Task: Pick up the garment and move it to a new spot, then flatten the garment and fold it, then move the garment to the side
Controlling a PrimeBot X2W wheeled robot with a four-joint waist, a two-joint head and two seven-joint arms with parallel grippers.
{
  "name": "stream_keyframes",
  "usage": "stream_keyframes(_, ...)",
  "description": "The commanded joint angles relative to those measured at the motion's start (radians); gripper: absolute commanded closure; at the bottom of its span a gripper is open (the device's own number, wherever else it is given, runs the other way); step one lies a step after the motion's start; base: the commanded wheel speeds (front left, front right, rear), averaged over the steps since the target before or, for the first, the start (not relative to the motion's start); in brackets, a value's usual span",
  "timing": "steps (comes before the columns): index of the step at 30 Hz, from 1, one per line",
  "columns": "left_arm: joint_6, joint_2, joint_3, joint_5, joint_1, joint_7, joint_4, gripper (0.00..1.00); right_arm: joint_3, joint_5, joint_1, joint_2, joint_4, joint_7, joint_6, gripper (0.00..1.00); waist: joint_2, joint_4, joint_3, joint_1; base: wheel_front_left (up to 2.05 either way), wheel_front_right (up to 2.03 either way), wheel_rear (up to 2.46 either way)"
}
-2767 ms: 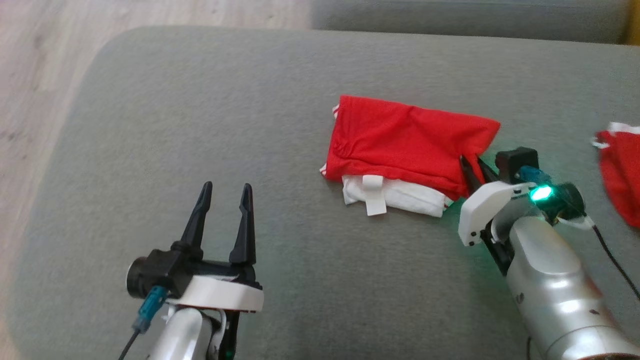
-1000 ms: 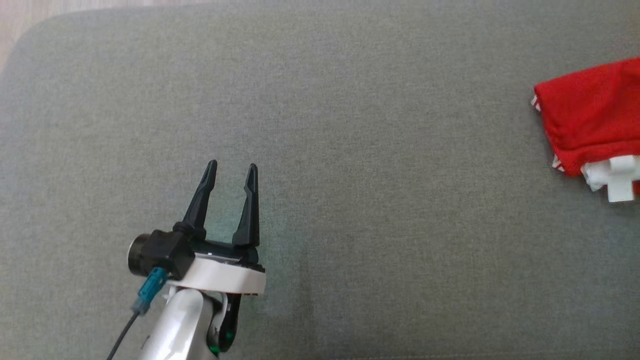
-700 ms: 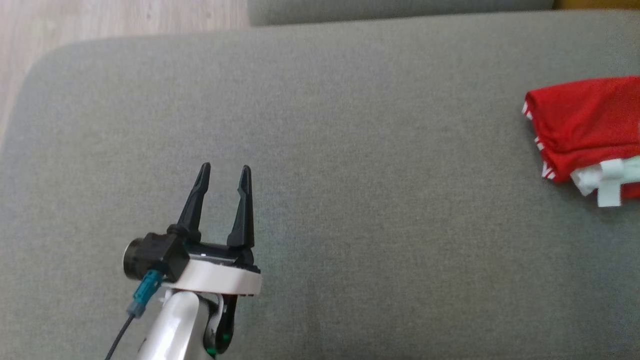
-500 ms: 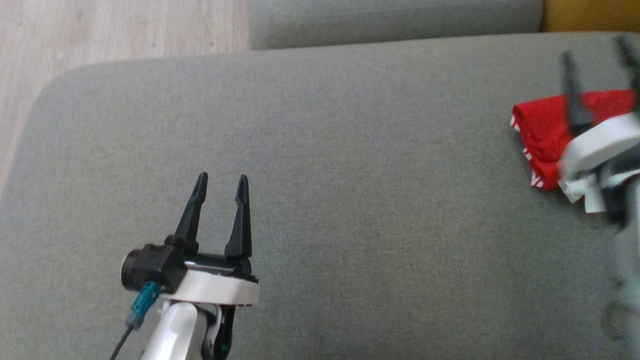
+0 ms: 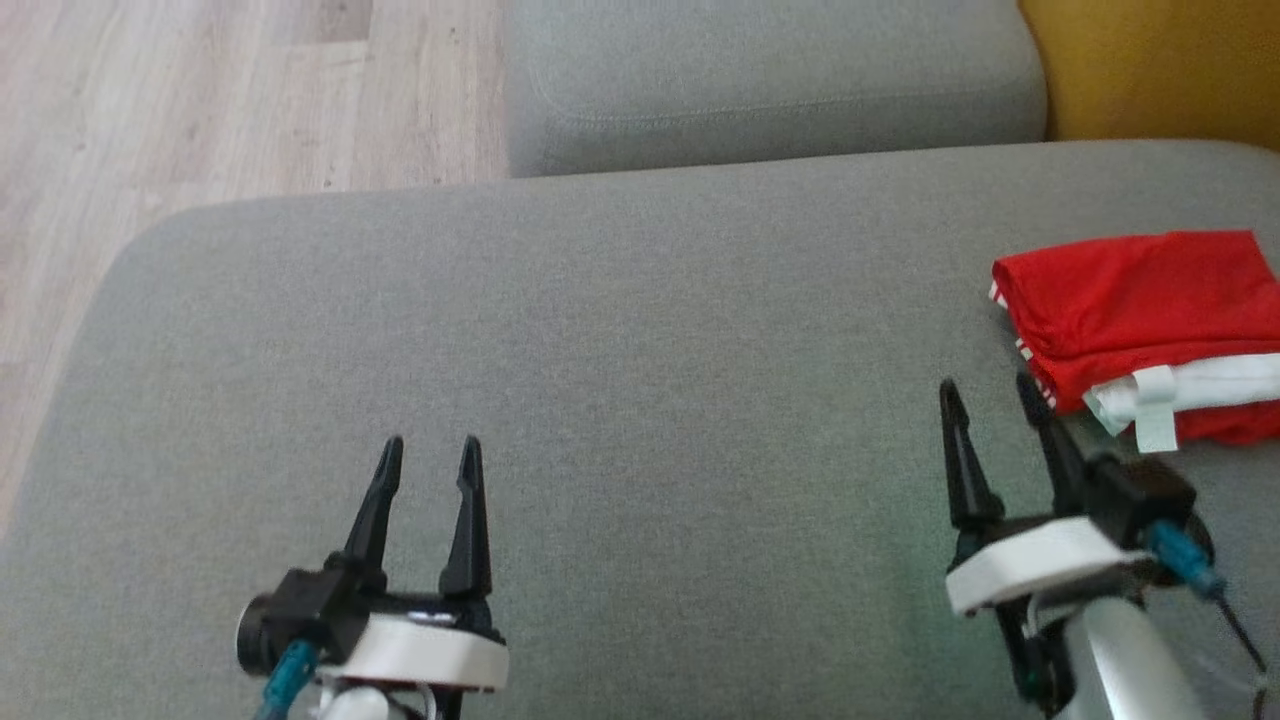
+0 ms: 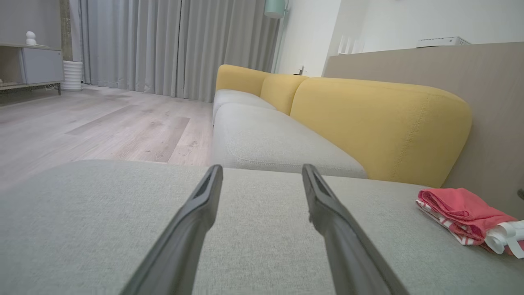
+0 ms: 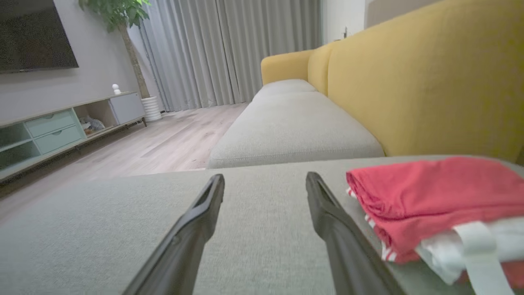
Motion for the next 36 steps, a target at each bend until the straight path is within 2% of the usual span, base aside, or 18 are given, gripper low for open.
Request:
stream_keyframes(1, 0.010, 0.002, 0.039, 0.004, -0.026, -0.005, -0.034, 0.00, 0.023, 0.019, -0.038, 0.000, -0.029, -0.020, 0.003, 0.00, 0.0000, -0.001, -0.007, 0.0002, 0.00, 0.00, 0.00)
stream_keyframes(6, 0.025, 0.002, 0.055, -0.019, -0.003, -0.005, -0.035, 0.00, 0.030, 0.064, -0.017, 0.000, -0.010, -0.041, 0.003, 0.00, 0.0000, -0.003, -0.017, 0.0002, 0.00, 0.00, 0.00)
stream_keyframes(13, 0.047, 0.002, 0.071, -0.037, 0.005, -0.005, -0.044, 0.00, 0.053, 0.064, -0.014, 0.000, -0.007, -0.046, 0.003, 0.00, 0.0000, -0.004, -0.018, 0.0002, 0.00, 0.00, 0.00)
stream_keyframes(27, 0.042, 0.002, 0.075, -0.103, 0.004, -0.005, -0.034, 0.00, 0.051, 0.062, -0.008, 0.000, -0.015, -0.047, 0.003, 0.00, 0.0000, 0.004, -0.011, 0.0002, 0.00, 0.00, 0.00)
stream_keyframes(36, 0.035, 0.002, 0.067, -0.108, 0.007, -0.005, -0.024, 0.00, 0.051, 0.059, -0.006, 0.000, -0.015, -0.047, 0.003, 0.00, 0.0000, 0.006, -0.012, 0.0002, 0.00, 0.00, 0.00)
